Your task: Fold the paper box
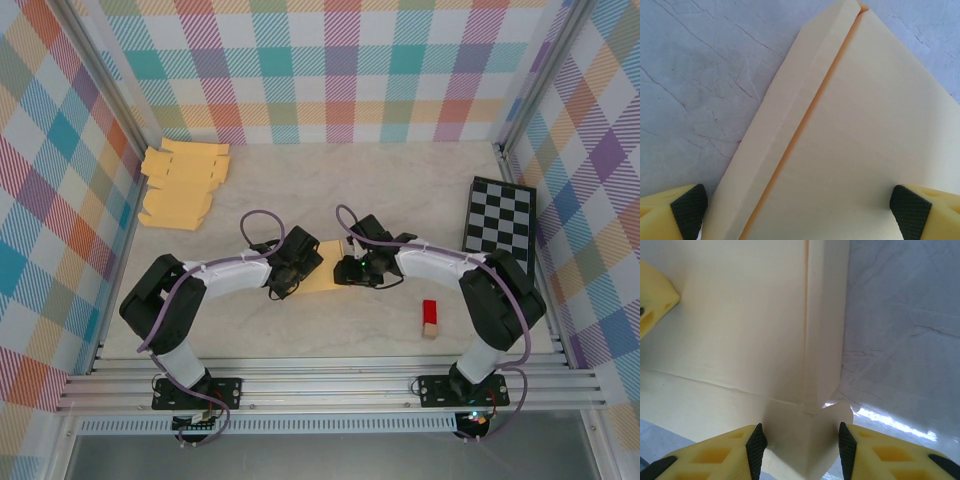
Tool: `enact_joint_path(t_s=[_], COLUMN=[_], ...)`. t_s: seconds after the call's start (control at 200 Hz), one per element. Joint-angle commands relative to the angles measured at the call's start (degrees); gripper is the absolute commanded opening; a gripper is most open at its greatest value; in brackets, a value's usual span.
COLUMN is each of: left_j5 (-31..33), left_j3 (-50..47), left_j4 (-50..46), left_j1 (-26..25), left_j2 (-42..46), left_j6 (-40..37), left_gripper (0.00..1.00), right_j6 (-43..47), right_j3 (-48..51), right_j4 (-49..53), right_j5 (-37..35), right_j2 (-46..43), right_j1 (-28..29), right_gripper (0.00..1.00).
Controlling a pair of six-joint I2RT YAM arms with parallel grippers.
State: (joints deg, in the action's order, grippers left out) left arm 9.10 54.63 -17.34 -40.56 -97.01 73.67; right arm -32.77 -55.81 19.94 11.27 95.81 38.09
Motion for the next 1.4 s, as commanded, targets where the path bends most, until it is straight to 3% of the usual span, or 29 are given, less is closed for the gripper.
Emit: enact_joint_path(t_s=[0.0, 0.36, 0.85, 1.395], left_j5=[0.57, 0.58, 0.44, -0.20], left_j3=[-2.56, -2.08, -2.77, -3.59], left_j4=[-7.71, -8.29, -7.71, -7.01], left_j1=[1.18, 1.50, 1.88, 2.41], left_j2=[-4.91, -4.94, -4.74, -5.14], left_j6=[-0.83, -1.16, -1.16, -1.18], left_gripper=[0.96, 0.96, 0.96, 0.96], right_j6=[-1.33, 0.30, 2.54, -1.22], right_j3=[-0.21, 0.88, 9.95, 13.12], right_j4=[-1.10, -1.21, -10.47, -12.21], right_j5=[3.05, 1.57, -1.88, -6.12], right_j2=[0.69, 0.45, -2.12, 1.55], right_j1=[0.06, 0.06, 0.10, 0.07], right_gripper=[0.44, 0.38, 0.38, 0.26])
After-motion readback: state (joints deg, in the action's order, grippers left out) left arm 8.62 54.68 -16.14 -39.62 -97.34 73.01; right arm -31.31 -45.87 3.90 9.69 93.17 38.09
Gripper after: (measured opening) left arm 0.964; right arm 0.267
